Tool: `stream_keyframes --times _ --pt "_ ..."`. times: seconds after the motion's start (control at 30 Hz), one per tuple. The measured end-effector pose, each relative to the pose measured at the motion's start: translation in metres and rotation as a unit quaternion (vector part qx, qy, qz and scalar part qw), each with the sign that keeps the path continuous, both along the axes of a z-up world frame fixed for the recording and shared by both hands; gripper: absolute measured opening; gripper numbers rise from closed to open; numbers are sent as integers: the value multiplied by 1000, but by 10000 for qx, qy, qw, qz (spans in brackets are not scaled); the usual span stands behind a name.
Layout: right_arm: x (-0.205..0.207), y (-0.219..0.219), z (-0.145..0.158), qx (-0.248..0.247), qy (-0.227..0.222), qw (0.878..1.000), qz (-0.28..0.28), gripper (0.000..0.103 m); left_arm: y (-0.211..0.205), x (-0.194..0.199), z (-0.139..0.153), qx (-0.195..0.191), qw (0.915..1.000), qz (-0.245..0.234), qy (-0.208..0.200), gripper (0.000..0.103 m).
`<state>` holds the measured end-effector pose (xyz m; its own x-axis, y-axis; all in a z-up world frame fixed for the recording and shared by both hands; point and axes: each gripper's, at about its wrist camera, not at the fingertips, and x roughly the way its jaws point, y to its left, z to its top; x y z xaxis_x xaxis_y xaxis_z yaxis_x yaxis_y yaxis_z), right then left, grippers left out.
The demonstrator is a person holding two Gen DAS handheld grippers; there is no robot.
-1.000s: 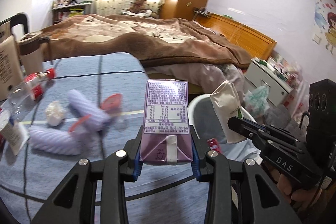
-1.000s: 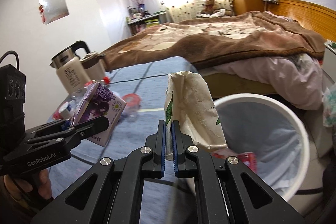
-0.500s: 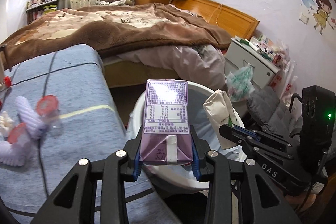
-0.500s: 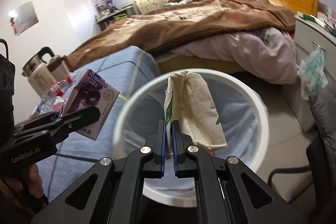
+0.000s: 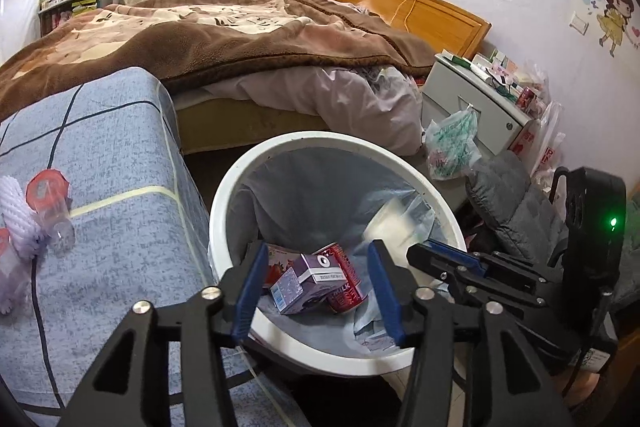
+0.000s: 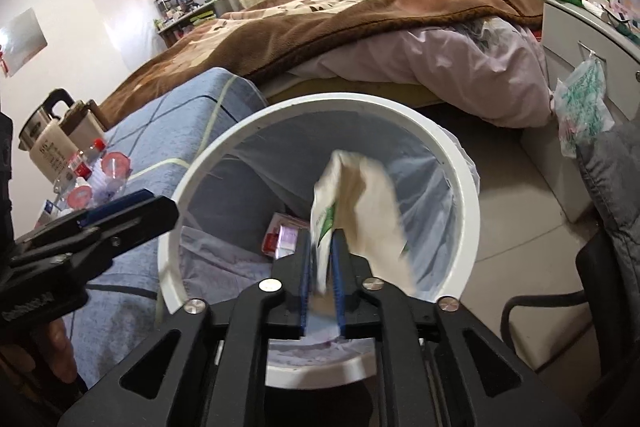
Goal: Collect trash
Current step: 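Carry the purple carton and cloth bag to the bin and release both, then move both open tools back over the bed toward the remaining items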
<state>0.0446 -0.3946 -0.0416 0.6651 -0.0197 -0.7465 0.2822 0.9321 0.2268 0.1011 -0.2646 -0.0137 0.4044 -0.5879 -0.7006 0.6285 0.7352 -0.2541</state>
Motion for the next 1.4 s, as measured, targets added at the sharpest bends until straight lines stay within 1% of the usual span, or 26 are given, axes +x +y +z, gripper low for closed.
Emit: stream_keyframes --times 0.07,0.1,0.2,0.4,0.57,0.67,0.87,1.1,1.2,1.3,1.4 --pt "0 0 -1 88 -20 10000 26 39 2 0 0 23 10000 28 -17 56" --pt "-1 1 0 115 -47 9999 24 41 4 -1 0 27 10000 52 -20 56" --pt "-2 4 3 91 -80 9999 22 41 11 -1 2 -15 9999 99 -6 57" --pt "-4 20 13 -42 -198 9998 73 41 29 -4 8 -76 9996 258 -117 58" --pt "-4 34 20 3 -357 9993 142 41 50 -5 14 -108 9986 459 -240 58" --pt "-2 48 25 38 -479 9985 257 41 69 -5 17 -177 9977 601 -273 60" --pt "8 80 33 28 -623 9963 589 41 103 -4 22 -193 9943 967 -415 63" --pt "26 114 34 17 -627 9936 944 41 156 3 20 -150 9871 1519 -487 64" --pt "35 127 34 24 -616 9923 1071 41 178 4 21 -29 9817 1798 -633 64" --pt "45 136 33 52 -588 9914 1168 41 199 7 19 -122 9790 1961 -550 64" --pt "55 147 35 38 -587 9898 1295 41 218 10 18 -93 9740 2192 -568 65"
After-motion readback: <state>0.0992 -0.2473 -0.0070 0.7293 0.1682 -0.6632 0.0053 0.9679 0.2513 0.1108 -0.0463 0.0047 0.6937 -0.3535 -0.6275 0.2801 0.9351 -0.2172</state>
